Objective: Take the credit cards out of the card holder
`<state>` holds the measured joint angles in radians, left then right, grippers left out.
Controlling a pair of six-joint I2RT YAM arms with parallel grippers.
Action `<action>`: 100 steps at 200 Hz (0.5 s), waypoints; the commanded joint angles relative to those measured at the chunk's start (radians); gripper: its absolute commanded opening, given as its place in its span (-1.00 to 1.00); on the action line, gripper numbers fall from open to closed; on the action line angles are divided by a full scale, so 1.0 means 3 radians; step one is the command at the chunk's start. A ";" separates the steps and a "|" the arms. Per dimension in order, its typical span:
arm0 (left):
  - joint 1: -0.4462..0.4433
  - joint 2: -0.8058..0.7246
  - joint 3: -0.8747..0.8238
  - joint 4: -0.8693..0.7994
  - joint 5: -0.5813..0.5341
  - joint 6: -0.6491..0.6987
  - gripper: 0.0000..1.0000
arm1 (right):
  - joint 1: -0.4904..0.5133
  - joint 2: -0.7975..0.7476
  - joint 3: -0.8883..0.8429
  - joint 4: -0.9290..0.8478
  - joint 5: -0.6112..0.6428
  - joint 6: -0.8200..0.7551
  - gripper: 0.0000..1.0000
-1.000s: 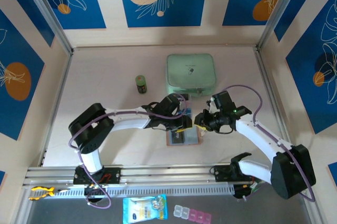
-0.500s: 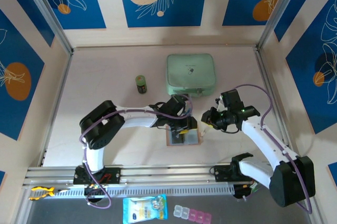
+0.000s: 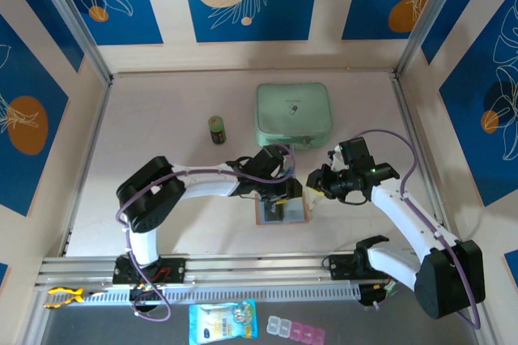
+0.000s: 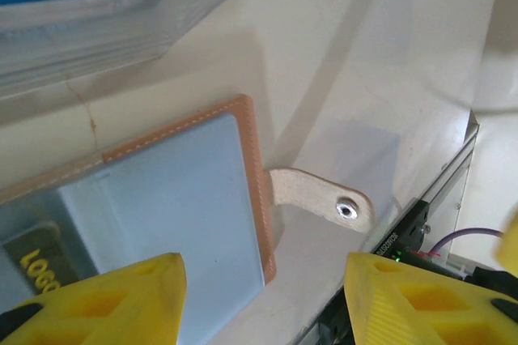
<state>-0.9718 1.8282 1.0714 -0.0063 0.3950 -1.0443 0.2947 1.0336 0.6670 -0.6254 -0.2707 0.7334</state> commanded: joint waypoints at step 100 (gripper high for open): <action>0.0185 -0.1008 -0.1038 -0.0289 -0.0541 0.0174 -0.26 | 0.0725 0.0378 -0.0328 0.0905 -0.0196 0.0235 -0.56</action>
<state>-0.9245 1.5536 0.8207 -0.1013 0.2489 -0.9760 0.4786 1.1244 0.6029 -0.4358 -0.3038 0.7715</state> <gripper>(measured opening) 0.404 0.225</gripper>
